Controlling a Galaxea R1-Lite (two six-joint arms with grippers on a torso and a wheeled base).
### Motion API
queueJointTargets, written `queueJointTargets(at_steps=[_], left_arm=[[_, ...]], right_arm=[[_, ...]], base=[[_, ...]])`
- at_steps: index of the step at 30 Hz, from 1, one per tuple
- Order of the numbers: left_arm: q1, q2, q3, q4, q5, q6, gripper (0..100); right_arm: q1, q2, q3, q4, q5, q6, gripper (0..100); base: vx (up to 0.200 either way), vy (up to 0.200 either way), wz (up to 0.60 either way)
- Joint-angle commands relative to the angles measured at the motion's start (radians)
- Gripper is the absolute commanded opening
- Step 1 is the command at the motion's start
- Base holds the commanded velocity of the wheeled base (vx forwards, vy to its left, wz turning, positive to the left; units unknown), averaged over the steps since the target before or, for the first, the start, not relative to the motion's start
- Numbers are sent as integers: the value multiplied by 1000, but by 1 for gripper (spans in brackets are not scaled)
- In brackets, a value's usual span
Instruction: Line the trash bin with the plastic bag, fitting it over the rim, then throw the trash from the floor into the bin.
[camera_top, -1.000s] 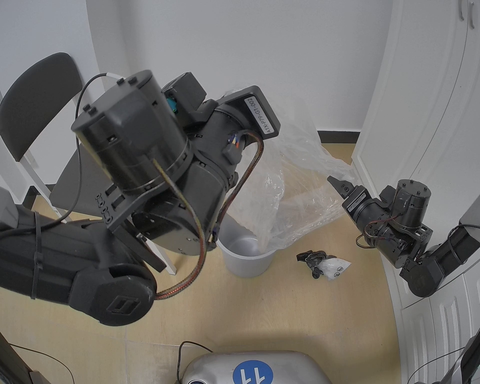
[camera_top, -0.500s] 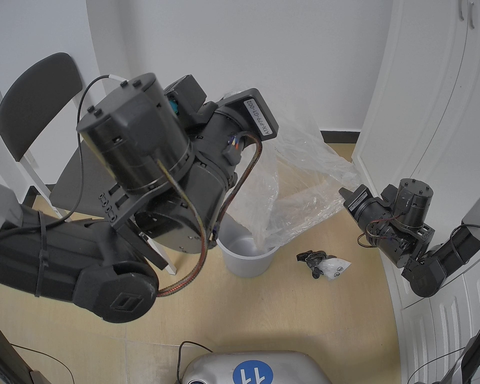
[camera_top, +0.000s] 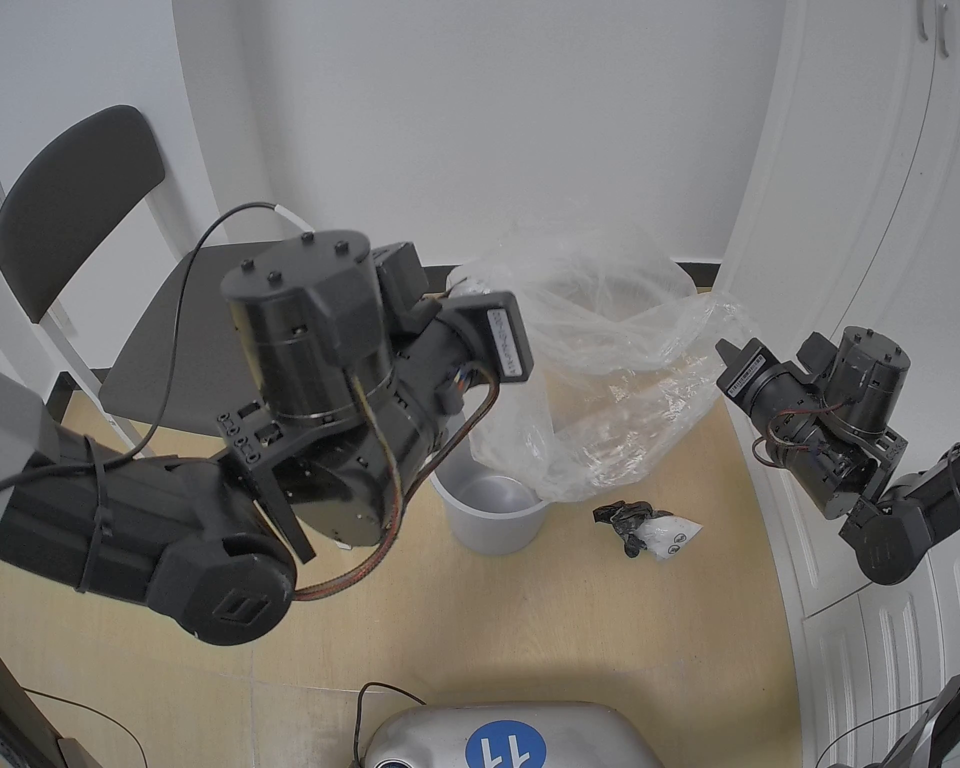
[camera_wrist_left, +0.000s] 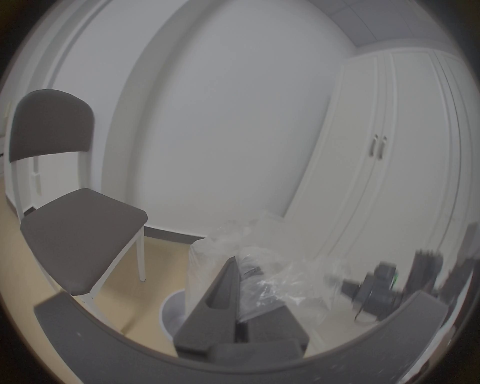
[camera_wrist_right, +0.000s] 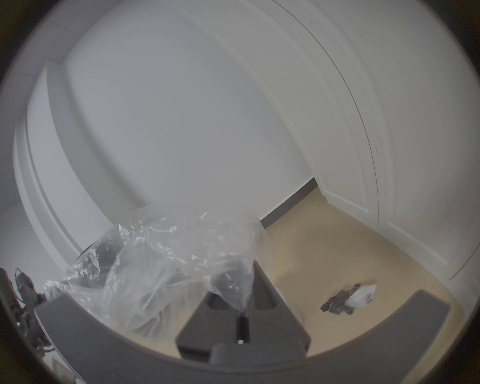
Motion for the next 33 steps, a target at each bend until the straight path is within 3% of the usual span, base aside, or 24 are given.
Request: queueJointTargets(at_steps=[1,5,9,17,25,29,33], left_arm=[[62,-58,118,25,-99,48,0],[138,-66,212,42,-142,195,0],[182,-38,235,39,-141,270,0],[237,20,212,24,-136,293,0],[242,49,171,-25,-135,286,0],[242,63,169,-127,-138,286,0],[246,49,191,-139,-150,287,0]], right_arm=[[2,-125,11,81,-23,-67,0],[16,-201,36,181,-26,-125,0],[42,-253,77,261,-28,-207,0],[50,-291,174,264,-28,-372,0],[51,-288,199,267,-29,-392,0],[48,-290,223,264,-32,-447,0],[28,-286,235,264,-34,-475,0]], base=[[0,0,0],[0,0,0],[0,0,0],[0,0,0],[0,0,0],[0,0,0],[0,0,0]])
